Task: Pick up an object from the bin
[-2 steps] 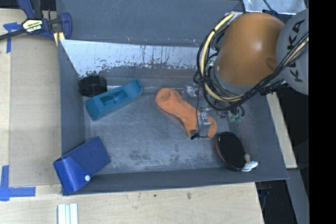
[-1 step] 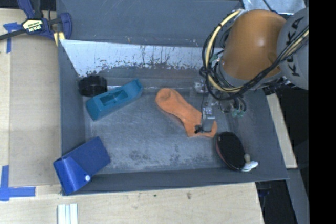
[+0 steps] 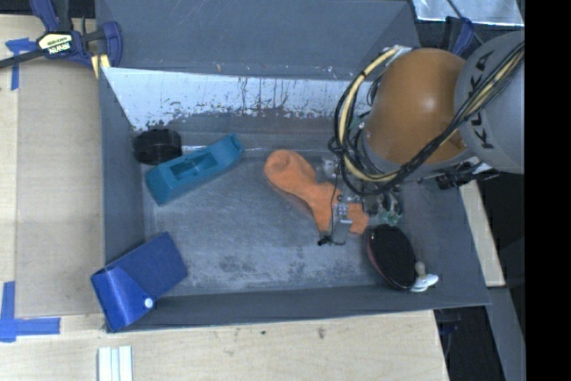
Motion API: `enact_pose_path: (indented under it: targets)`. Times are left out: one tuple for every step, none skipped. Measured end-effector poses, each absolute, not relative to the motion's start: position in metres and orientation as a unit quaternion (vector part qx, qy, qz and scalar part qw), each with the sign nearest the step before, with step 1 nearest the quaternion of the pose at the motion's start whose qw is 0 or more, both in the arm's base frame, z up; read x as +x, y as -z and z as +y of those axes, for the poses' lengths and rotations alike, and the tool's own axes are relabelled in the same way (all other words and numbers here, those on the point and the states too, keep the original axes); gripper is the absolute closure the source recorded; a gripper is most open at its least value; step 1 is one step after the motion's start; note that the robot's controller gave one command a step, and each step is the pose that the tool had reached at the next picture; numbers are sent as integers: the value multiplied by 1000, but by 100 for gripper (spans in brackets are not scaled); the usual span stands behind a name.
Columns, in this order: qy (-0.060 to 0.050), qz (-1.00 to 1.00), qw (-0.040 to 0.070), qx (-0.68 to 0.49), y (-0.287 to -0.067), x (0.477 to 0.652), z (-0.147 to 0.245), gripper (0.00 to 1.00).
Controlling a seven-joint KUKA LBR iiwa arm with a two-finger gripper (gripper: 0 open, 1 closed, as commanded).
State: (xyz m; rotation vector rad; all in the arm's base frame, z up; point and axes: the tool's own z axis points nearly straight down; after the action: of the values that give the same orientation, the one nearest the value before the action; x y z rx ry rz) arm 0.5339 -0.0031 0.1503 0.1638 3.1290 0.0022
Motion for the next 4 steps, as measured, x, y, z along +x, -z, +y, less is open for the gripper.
enact_pose_path:
  targets:
    - [0, 998, 1, 62, -119, 558, -10, 0]
    - [0, 994, 3, 112, -71, 573, -48, 100]
    - [0, 994, 3, 112, -71, 573, -48, 100]
    - [0, 994, 2, 106, -71, 583, -62, 100]
